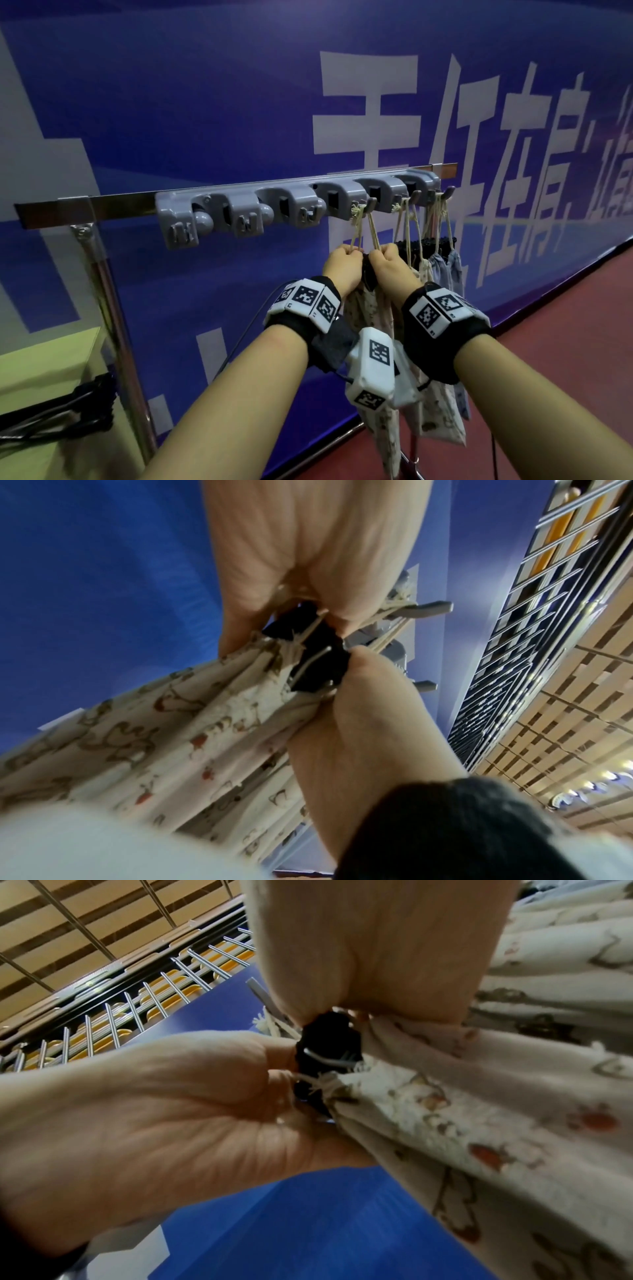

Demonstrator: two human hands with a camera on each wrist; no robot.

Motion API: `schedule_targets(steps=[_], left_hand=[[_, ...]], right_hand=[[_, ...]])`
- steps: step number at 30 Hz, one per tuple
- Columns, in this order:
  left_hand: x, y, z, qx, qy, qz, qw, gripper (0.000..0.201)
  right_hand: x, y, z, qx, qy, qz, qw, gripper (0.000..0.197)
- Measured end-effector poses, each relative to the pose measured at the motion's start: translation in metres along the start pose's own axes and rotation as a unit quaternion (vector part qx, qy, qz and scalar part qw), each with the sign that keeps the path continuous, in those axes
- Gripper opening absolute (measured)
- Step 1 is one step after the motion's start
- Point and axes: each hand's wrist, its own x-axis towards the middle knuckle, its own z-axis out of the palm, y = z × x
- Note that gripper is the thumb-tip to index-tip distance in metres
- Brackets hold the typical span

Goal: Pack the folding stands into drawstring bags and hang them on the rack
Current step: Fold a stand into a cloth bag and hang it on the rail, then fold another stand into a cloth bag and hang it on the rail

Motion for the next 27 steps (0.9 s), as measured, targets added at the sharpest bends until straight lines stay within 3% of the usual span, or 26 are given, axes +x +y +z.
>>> schedule_targets(steps=[2,5,7,10,13,18,23,27], left_hand=[[-0.004,0.001,0.0,-0.019,-0.002,-0.004,1.0,0.026],[-0.017,0.009,-0.012,-0.035,-0.021,-0.005,0.999,0.033],[-0.026,0.017,-0.024,-0.023,-0.015,-0.001,1.0,0.028],[-0.045,0.024,-0.044,-0.029,0.001,-0.003,1.0,0.025],[-0.065,0.03,-0.066,-0.038,0.001,-0.002,0.999,0.034],[-0.105,0.043,-0.109,-0.042,0.012,0.009,0.999,0.013],[-0.146,0.046,-0.161,-0.035,0.041,0.026,0.998,0.013],[-0.186,0.038,-0.212,-0.021,0.086,0.032,0.996,0.01]], right_hand=[[-0.003,-0.002,-0.003,0.02,0.012,0.011,1.0,0.013],[-0.011,-0.011,-0.007,0.044,0.051,0.011,0.998,0.016],[-0.016,-0.021,-0.012,0.024,0.096,0.002,0.995,0.023],[-0.025,-0.037,-0.016,-0.017,0.122,0.001,0.992,0.019],[-0.036,-0.049,-0.009,-0.039,0.1,0.006,0.994,0.016],[-0.073,-0.083,0.022,-0.036,0.048,-0.019,0.998,0.018],[-0.104,-0.106,0.054,-0.068,-0.028,-0.031,0.997,0.029],[-0.132,-0.12,0.084,-0.075,-0.08,-0.018,0.994,0.027]])
